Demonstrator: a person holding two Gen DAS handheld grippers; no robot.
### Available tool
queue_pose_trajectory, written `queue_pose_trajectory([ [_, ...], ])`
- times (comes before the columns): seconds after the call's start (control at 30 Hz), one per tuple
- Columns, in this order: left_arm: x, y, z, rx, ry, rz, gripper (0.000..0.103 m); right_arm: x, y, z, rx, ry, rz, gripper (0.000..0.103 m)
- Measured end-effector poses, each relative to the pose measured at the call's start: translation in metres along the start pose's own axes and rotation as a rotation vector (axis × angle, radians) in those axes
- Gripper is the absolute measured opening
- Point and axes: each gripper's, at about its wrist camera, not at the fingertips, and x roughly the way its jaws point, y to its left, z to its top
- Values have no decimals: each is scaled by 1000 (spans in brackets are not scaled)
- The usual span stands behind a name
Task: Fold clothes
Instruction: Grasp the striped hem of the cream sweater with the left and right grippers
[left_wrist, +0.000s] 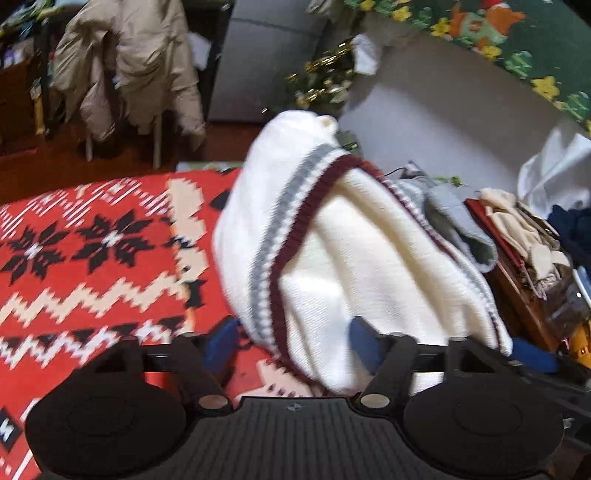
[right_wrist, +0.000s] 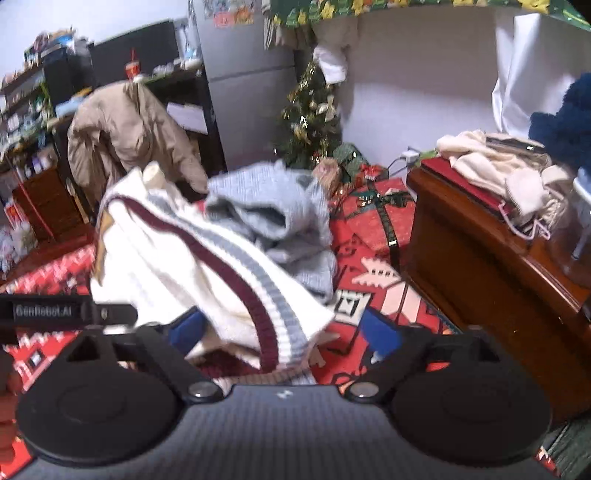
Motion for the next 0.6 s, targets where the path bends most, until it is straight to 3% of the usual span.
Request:
queue_pose_trajectory([
  [0.03,0,-2,0,2,-12,5,44,2,0,-1,0,0,27,67],
  [0.1,-3,-6,-1,-6,-32,29,20,2,0,-1,10,-17,55,47],
  [0.13,-5,-7,-1,-11,-42,42,16,0,2,0,8,-27,52,42],
  [0.2,-16,-8,-1,-21,-62,59,12,-4,4,3,-3,-46,54,22],
  [0.4,-83,-10,-1,9,-131,109,7,-48,24,14,-38,-119,126,15],
  [0.6,-186,-1,-10,4,-198,141,7,-142,47,16,-45,-175,279,15],
])
